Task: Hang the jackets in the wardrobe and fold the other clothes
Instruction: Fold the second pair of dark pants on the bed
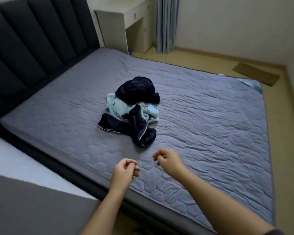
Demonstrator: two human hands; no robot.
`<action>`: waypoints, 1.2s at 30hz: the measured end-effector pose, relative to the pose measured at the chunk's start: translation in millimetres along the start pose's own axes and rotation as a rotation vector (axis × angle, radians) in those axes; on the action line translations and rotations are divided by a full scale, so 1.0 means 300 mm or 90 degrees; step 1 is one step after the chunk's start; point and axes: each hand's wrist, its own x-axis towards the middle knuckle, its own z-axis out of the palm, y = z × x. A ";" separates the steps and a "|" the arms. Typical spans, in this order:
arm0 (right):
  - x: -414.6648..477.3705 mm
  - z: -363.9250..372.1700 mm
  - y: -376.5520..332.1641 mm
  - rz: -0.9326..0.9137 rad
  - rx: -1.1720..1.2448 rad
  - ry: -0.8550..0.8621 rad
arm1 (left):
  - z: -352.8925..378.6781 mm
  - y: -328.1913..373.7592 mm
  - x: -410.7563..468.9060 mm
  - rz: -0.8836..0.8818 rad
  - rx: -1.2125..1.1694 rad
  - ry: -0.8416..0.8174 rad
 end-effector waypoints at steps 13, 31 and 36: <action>0.968 0.460 0.544 0.111 -0.185 -0.084 | 0.195 -0.482 1.255 -0.078 0.204 0.036; 1.134 0.749 0.798 -0.057 -0.548 0.056 | 0.248 -0.832 1.431 0.127 0.565 0.044; 0.863 0.706 0.765 0.022 -0.553 -0.166 | 0.203 -0.882 1.124 0.081 0.842 -0.257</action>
